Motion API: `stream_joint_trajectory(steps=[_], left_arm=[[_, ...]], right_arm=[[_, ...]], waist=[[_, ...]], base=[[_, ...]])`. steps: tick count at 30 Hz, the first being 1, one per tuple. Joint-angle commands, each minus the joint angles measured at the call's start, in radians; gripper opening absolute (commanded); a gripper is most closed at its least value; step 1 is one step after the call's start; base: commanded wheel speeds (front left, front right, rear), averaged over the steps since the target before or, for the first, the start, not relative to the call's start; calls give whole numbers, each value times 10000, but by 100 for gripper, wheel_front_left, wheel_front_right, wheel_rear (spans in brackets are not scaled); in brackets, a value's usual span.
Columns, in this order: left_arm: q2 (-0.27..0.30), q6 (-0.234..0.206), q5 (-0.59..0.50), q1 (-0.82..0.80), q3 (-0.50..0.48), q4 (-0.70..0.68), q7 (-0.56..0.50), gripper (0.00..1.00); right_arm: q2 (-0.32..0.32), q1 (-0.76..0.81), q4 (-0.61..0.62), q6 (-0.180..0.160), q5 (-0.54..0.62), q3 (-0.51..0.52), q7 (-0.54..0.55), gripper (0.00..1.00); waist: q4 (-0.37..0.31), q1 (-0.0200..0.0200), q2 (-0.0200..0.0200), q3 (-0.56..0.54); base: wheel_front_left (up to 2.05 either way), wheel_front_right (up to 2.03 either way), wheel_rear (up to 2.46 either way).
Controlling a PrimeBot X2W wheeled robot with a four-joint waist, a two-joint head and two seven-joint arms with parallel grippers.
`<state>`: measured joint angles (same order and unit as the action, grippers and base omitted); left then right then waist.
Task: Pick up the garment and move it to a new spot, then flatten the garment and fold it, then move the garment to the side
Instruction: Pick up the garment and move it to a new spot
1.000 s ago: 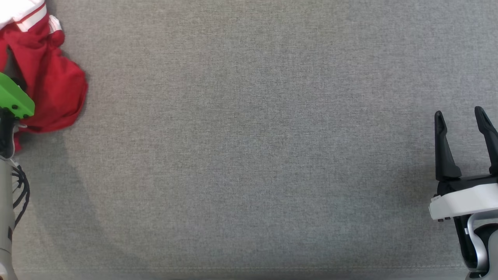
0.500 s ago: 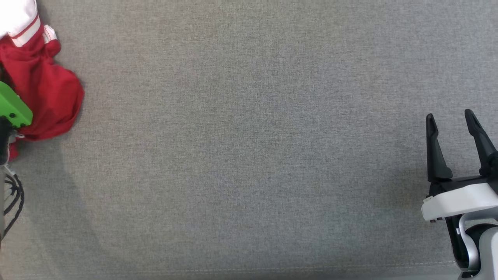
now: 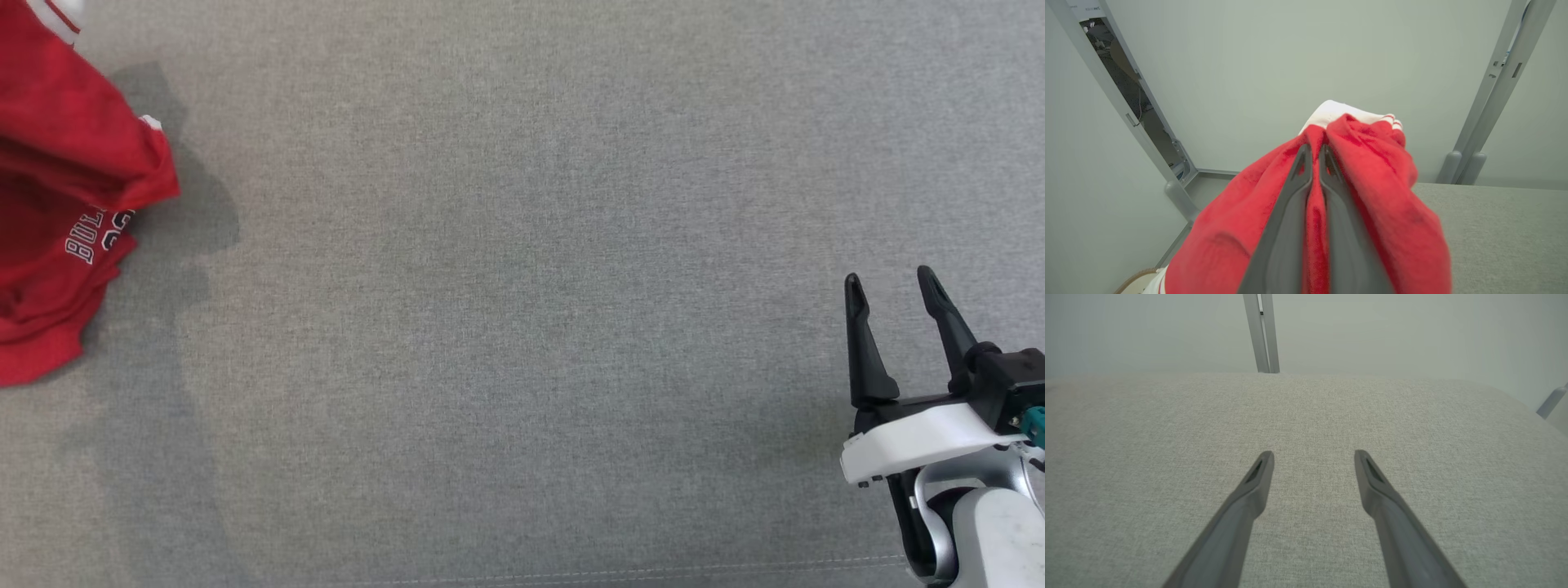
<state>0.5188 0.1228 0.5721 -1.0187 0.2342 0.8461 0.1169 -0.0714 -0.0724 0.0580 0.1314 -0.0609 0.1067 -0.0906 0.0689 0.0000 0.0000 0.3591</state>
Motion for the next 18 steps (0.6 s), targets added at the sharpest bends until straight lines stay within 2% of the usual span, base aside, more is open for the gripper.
stream_joint_trajectory(steps=[1, 11, 18], left_arm=[[80, -60, -74, -219, 80, -280, 24, 0], [5, -461, -524, -885, 613, -3358, -943, 0], [-603, -809, -552, -1253, 1132, -5637, -1840, 0]], right_arm=[[50, 23, -137, -13, -98, -44, -114, 100], [173, 69, -993, -13, -392, -209, -660, 100], [206, -116, -1458, -13, -721, -307, -976, 100]], waist=[[-266, 0, 0, -674], [-1277, 0, 0, -1434], [-2324, 0, 0, -1420]], base=[[0, 0, 0], [0, 0, 0], [0, 0, 0]])
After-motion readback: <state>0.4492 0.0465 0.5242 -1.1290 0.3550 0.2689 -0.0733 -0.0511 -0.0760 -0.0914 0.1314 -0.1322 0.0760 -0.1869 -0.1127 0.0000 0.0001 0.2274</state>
